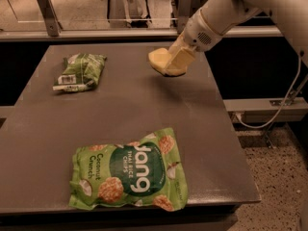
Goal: Move sponge near green rice chip bag
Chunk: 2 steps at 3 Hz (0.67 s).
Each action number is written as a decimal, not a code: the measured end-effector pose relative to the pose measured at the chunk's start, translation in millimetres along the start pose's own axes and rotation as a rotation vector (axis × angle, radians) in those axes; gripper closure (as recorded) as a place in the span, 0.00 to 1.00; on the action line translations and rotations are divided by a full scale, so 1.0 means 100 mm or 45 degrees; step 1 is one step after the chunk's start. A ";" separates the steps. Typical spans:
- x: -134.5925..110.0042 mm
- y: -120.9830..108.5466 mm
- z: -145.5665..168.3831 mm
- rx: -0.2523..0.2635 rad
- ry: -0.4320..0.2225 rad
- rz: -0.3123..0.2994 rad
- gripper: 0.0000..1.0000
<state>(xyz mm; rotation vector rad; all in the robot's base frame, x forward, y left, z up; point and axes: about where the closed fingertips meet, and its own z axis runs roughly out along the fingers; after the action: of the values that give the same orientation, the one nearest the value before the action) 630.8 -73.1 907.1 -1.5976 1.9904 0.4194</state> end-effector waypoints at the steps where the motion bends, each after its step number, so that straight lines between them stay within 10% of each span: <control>1: -0.17 0.12 -0.16 -0.050 -0.040 -0.135 1.00; 2: -0.33 0.30 -0.29 -0.110 -0.090 -0.276 1.00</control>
Offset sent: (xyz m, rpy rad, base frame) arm -0.0404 0.0180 0.0569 0.0518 -0.0978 0.2969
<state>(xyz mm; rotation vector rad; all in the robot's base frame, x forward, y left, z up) 600.2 -55.6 946.8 -1.8037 1.7456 0.4749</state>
